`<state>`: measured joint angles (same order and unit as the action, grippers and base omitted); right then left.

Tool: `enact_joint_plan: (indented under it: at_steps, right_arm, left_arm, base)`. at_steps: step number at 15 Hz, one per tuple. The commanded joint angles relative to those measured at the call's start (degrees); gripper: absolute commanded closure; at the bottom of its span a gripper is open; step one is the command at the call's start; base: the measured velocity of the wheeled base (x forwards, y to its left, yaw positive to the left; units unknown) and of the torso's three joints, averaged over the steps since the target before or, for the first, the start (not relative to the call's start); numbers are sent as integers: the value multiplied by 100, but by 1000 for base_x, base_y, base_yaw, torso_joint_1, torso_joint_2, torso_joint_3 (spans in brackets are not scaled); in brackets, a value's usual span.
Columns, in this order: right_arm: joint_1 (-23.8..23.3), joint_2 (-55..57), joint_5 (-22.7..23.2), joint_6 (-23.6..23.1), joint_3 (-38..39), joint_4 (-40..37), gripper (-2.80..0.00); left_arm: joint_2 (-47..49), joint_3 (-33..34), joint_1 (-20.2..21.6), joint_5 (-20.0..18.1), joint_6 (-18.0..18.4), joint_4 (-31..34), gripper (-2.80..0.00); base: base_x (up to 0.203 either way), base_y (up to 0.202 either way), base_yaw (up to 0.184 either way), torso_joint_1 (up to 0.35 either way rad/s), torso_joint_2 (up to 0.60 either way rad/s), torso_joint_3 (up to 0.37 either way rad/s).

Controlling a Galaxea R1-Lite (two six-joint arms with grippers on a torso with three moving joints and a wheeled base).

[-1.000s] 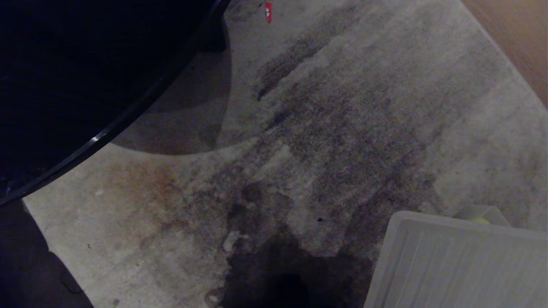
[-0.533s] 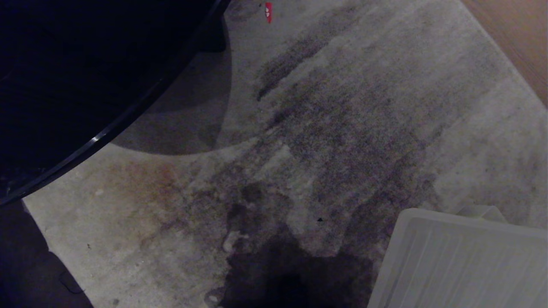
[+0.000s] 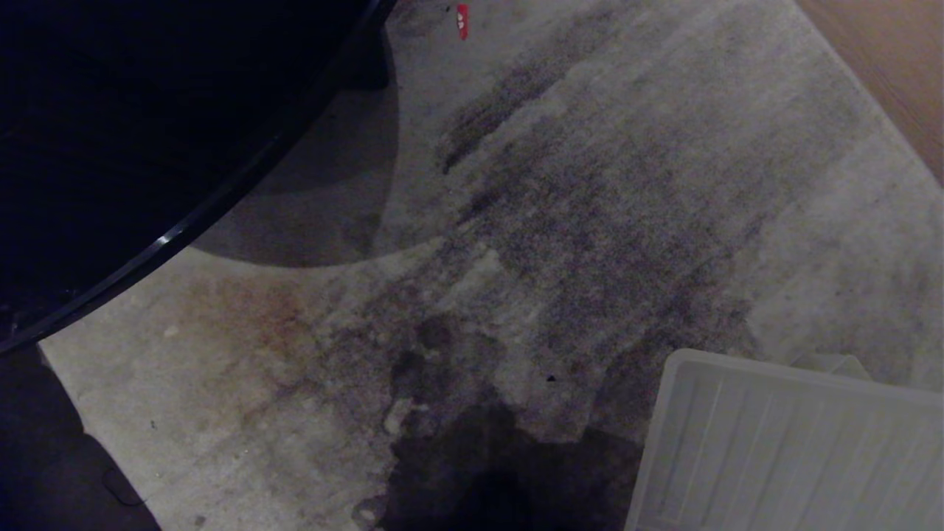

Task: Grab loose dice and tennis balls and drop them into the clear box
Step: Close the lid

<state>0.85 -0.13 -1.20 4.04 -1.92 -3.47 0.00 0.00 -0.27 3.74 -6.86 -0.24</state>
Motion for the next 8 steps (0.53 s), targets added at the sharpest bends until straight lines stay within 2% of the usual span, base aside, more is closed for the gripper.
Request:
enact_joint_plan:
  at_steps: [1,2,4,8]
  right_arm:
    - [3,24,109,-441,69,-3,0]
    - [3,22,120,-502,74,11,0]
    - [3,22,87,-107,70,13,0]
    - [3,22,111,-246,74,22,0]
  left_arm:
    - [9,9,-8,4,-8,-2,0]
    - [9,9,0,4,-8,-2,0]
    - [9,9,0,4,1,-2,0]
    - [9,9,-4,4,-4,3,0]
  base:
    - [0,0,0,0,0,0]
    - [0,0,0,0,0,0]
    - [0,0,0,0,0,0]
    - [0,0,0,0,0,0]
